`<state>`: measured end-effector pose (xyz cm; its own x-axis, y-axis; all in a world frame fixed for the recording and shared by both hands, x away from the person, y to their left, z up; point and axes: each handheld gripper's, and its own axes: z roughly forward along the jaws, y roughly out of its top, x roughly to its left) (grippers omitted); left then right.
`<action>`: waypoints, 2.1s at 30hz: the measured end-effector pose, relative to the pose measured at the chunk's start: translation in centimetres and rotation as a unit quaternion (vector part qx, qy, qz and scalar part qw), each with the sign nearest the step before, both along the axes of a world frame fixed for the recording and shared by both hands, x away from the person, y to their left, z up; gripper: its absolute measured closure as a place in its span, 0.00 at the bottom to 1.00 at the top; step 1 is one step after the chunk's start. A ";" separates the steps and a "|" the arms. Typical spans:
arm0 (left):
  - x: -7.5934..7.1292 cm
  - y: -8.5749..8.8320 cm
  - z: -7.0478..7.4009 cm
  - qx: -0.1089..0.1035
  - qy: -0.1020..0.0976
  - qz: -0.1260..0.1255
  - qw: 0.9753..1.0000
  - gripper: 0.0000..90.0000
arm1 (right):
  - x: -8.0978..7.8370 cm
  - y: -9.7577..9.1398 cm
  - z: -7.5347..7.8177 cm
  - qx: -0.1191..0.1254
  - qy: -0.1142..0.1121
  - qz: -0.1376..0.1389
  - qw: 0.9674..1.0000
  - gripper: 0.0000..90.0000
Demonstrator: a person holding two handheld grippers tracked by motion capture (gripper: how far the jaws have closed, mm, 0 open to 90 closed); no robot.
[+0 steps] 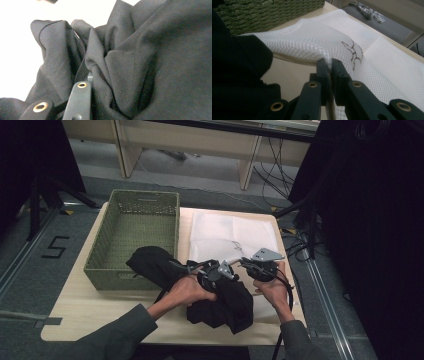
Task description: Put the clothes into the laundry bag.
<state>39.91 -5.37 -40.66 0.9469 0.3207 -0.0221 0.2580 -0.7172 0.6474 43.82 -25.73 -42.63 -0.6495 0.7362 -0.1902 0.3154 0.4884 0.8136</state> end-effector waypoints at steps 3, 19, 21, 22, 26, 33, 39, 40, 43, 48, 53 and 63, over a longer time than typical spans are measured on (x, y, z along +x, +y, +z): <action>1.3 -0.5 -0.5 -0.013 0.015 0.007 1.000 0.73 | 0.0 0.0 0.3 0.007 -0.010 -0.002 1.000 0.95; 2.5 -2.6 -1.6 0.009 0.011 0.078 0.997 0.38 | -0.1 0.5 0.3 0.006 -0.003 0.009 1.000 0.95; 2.4 -2.5 -1.1 0.013 0.002 0.075 0.997 0.35 | -0.1 0.5 0.2 0.004 -0.013 0.008 1.000 0.95; 2.2 -2.5 -0.8 0.008 -0.003 0.079 0.997 0.33 | -0.1 0.5 0.2 0.003 -0.009 0.009 1.000 0.95; 1.5 -0.8 1.2 -0.009 -0.023 0.080 0.997 0.32 | -0.1 0.4 0.3 0.002 -0.006 0.011 1.000 0.95; 1.6 5.8 4.7 -0.053 -0.037 0.127 0.990 0.28 | -0.1 0.3 0.3 0.005 -0.002 0.010 1.000 0.95; 2.0 7.1 4.8 -0.054 -0.008 0.118 0.992 0.22 | 0.0 0.4 0.3 0.006 -0.013 0.001 1.000 0.95; 1.8 6.6 4.7 -0.055 -0.006 0.116 0.992 0.22 | 0.0 0.4 0.3 0.004 -0.011 0.002 1.000 0.95; 1.6 4.5 4.5 -0.040 -0.005 0.087 0.995 0.21 | 0.1 0.2 0.4 -0.001 -0.013 0.006 1.000 0.95; 1.1 1.6 4.3 -0.024 0.011 0.044 0.999 0.20 | 0.1 0.1 0.2 0.013 -0.015 0.001 1.000 0.95; 1.4 -0.5 3.9 -0.008 0.009 0.035 0.999 0.19 | 0.2 -0.2 0.4 0.009 -0.011 0.006 1.000 0.95; -0.4 1.2 5.5 0.012 -0.033 0.030 0.999 0.21 | 0.0 -0.5 0.9 0.013 -0.011 0.003 1.000 0.95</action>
